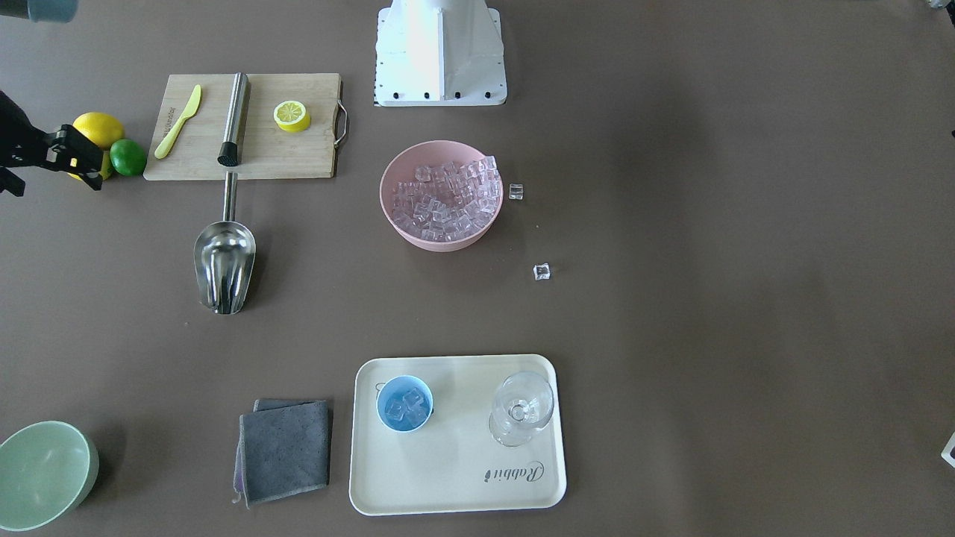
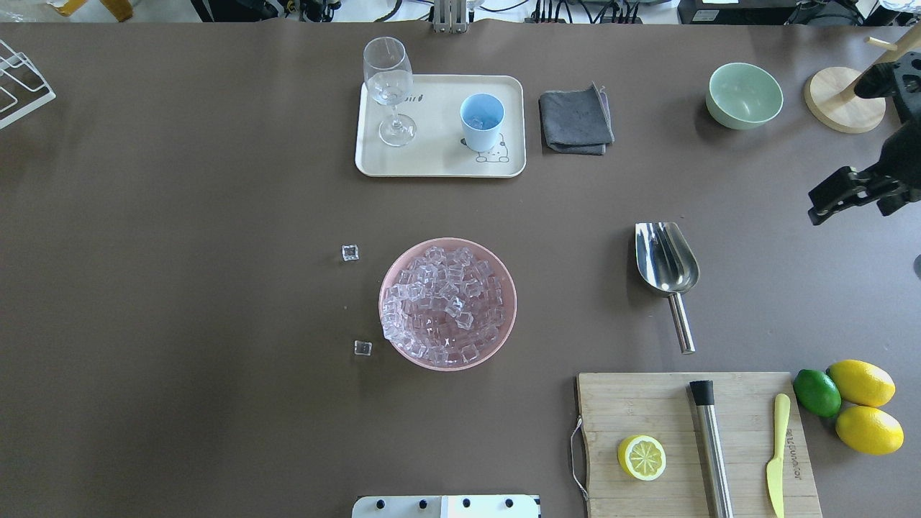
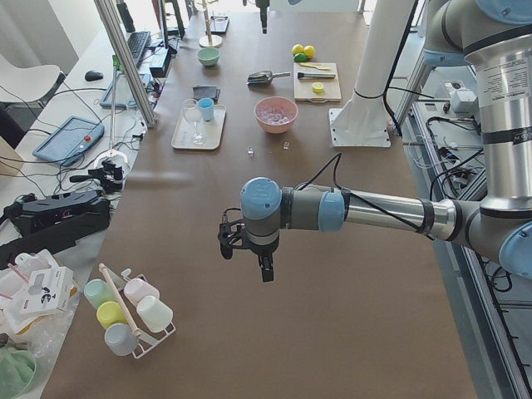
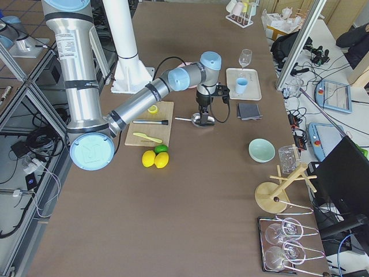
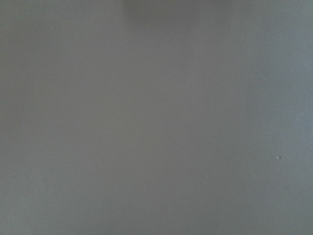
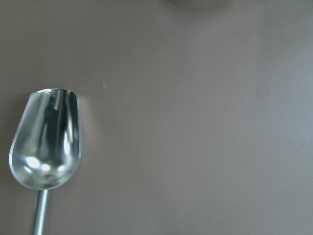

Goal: Put ice in cup with scoop

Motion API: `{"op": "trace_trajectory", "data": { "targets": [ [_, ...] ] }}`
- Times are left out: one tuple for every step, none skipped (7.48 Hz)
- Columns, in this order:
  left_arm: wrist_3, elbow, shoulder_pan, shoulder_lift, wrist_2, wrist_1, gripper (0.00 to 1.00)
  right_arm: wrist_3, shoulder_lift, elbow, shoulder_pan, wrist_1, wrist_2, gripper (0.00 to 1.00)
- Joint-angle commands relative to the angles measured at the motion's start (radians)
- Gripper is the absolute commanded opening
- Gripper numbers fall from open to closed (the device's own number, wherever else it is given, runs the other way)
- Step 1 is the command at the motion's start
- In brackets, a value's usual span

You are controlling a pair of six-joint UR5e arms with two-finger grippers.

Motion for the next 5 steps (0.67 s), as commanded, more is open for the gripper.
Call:
{"op": "trace_trajectory", "data": {
  "targets": [
    [0.0,-0.005,0.0,0.003,-0.002,0.0,0.98,-0.301,-0.118,-0.112,0.182,0.003,-0.002,1.0],
    [0.0,-0.005,0.002,0.003,-0.002,0.0,0.98,-0.398,-0.132,-0.139,0.248,0.002,-0.004,1.0],
    [0.0,-0.005,0.002,0.003,-0.002,0.0,0.98,-0.531,-0.149,-0.186,0.31,0.003,0.001,1.0],
    [0.0,-0.002,0.0,0.003,-0.002,0.0,0.98,-0.576,-0.155,-0.223,0.35,0.007,-0.004,1.0],
    [0.0,-0.004,0.0,0.004,0.0,0.0,0.98,-0.61,-0.161,-0.257,0.411,0.014,-0.004,1.0]
  ]
}}
